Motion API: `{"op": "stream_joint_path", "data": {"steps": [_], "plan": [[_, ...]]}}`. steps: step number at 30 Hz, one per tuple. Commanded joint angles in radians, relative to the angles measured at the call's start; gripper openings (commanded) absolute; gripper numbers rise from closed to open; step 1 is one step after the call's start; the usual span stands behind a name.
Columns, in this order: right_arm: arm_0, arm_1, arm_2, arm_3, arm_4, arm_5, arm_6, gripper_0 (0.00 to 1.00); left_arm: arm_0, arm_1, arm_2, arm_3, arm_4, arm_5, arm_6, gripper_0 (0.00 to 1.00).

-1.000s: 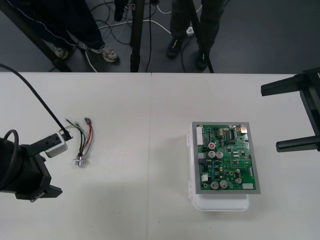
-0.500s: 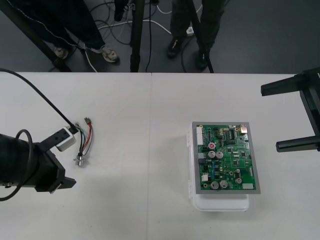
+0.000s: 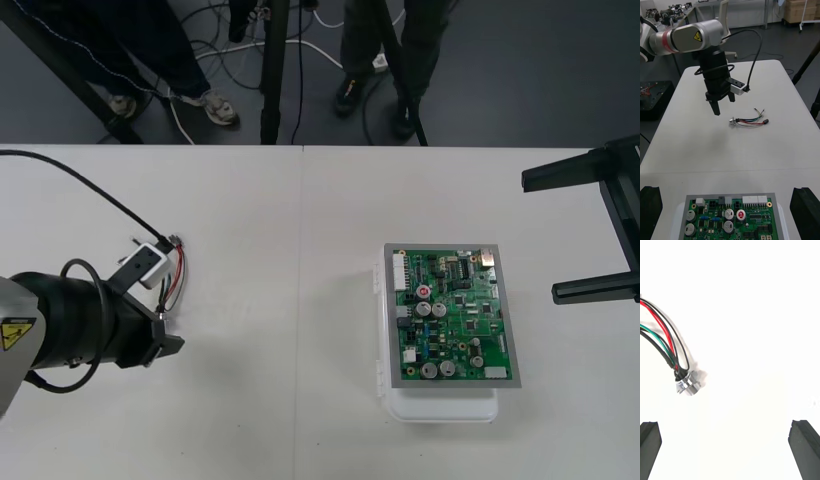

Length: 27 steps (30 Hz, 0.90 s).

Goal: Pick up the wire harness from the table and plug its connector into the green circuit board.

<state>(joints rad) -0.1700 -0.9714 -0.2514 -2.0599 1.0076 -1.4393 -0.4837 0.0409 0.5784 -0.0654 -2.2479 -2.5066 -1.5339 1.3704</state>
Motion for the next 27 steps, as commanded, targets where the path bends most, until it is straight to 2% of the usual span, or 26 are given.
{"op": "stream_joint_path", "data": {"steps": [1,7,15,27], "plan": [[0.004,-0.035,-0.031,-0.019,0.002,-0.004,-0.027,1.0,0.039,-0.106,0.026,0.013,-0.083,-0.037,0.062,1.0],[0.004,-0.035,-0.031,-0.019,0.002,-0.004,-0.027,1.0,0.048,-0.181,0.026,0.028,-0.187,-0.037,0.062,1.0],[0.004,-0.035,-0.031,-0.019,0.002,-0.004,-0.027,1.0,0.047,-0.259,0.09,0.08,-0.189,-0.037,0.062,1.0],[0.004,-0.035,-0.031,-0.019,0.002,-0.004,-0.027,1.0,-0.004,-0.275,0.134,0.171,-0.189,-0.037,0.062,1.0]]}}
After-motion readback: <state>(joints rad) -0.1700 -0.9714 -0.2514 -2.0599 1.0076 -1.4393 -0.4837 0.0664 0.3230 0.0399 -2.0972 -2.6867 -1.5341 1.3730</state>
